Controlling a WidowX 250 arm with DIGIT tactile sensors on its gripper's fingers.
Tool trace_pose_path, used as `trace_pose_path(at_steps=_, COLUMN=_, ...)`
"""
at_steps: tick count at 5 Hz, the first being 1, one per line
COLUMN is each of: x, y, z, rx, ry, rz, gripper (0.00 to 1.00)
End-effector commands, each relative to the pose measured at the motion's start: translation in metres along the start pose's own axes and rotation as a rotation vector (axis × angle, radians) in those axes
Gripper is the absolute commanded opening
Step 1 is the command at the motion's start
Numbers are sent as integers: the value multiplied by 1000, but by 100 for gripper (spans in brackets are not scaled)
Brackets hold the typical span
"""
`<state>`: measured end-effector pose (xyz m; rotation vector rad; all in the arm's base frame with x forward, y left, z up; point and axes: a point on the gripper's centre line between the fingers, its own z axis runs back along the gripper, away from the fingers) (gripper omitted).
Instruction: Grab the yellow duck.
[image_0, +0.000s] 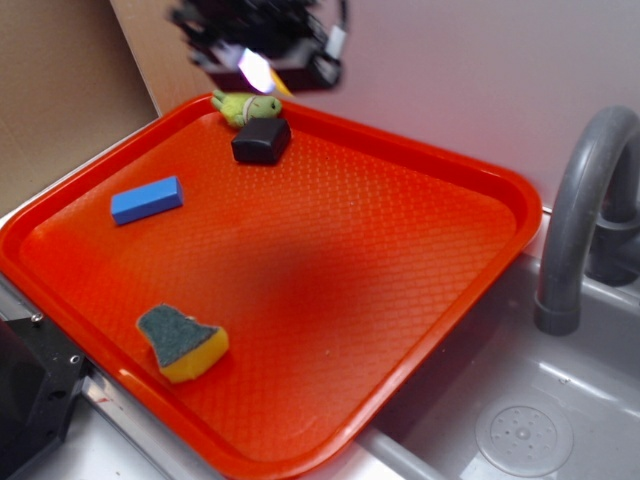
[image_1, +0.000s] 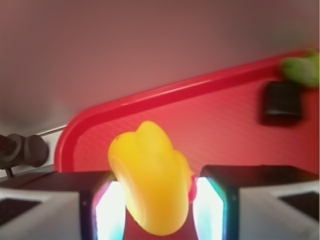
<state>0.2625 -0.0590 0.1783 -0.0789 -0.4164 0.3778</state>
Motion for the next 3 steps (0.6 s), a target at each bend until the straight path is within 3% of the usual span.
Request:
trace_pose_path(at_steps=1, x=15, y=18, z=84, rx=33, ry=-153, rz=157, gripper=0)
trace_pose_path(at_steps=2, x=21, y=35, z=109, rx=75, ry=-219, rz=245, gripper=0)
trace_pose_path(at_steps=3, x=26, y=45, z=115, rx=118, ry=-200, rz=282, gripper=0)
